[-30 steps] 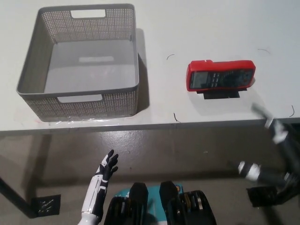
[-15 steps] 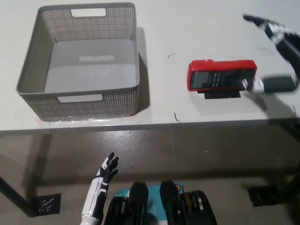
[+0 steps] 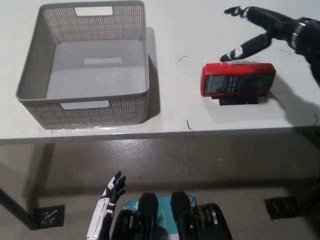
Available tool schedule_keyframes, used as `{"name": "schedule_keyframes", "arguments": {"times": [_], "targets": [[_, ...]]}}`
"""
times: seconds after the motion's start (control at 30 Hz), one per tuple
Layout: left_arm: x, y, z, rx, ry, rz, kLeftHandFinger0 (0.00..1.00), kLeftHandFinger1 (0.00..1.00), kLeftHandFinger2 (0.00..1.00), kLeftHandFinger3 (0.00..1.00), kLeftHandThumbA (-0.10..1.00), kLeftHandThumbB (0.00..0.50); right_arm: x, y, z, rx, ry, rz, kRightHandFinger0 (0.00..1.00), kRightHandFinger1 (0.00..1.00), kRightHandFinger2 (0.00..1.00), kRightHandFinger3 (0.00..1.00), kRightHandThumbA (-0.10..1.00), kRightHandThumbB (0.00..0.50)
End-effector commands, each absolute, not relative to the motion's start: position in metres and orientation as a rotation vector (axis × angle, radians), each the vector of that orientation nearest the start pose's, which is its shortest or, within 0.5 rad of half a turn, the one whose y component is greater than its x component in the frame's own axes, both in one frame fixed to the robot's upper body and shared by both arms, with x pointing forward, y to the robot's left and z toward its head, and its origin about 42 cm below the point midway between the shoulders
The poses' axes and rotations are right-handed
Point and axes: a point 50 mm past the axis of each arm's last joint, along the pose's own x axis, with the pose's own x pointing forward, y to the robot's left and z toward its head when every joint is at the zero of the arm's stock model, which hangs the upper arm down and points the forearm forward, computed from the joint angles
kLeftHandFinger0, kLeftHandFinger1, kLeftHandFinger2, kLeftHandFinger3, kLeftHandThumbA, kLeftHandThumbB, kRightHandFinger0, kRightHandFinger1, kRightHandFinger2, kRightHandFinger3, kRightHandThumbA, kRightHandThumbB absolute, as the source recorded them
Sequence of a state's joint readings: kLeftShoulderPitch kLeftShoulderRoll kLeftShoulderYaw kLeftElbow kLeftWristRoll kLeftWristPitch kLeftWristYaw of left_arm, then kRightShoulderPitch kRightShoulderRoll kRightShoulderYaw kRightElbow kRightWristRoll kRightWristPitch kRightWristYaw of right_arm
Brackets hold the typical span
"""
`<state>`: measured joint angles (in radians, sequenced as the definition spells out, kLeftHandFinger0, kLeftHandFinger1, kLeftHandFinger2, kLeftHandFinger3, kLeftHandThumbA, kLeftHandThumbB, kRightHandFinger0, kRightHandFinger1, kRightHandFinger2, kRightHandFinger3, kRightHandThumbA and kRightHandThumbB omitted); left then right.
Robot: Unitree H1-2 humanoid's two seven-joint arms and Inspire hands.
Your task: Use the right hand to pick up a multimeter on the right side and put it into a container on the left side
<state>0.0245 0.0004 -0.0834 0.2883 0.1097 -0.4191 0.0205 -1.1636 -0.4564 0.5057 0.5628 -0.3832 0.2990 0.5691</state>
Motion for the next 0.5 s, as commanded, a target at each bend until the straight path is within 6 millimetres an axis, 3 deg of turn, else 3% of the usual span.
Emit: {"name": "schedule_keyframes", "arguments": {"times": [0.0,0.13,0.3,0.47], "targets": [[0.264,0.180,0.047,0.093,-0.183,-0.091,1.00,1.00,1.00,1.00,1.00,0.451,0.579,-0.169,0.467,-1.237,0.177,0.494,1.00,1.00,1.00,1.00,1.00,0.458],[0.268,0.182,0.050,0.086,-0.190,-0.099,1.00,1.00,1.00,1.00,1.00,0.438,0.590,-0.158,0.470,-1.215,0.271,0.565,1.00,1.00,1.00,1.00,1.00,0.423],[0.269,0.182,0.051,0.097,-0.196,-0.103,1.00,1.00,1.00,1.00,1.00,0.438,0.595,-0.157,0.472,-1.224,0.363,0.508,1.00,1.00,1.00,1.00,1.00,0.497],[0.272,0.184,0.053,0.089,-0.202,-0.108,1.00,1.00,1.00,1.00,1.00,0.447,0.596,-0.160,0.478,-1.289,0.381,0.502,1.00,1.00,1.00,1.00,1.00,0.500]]}}
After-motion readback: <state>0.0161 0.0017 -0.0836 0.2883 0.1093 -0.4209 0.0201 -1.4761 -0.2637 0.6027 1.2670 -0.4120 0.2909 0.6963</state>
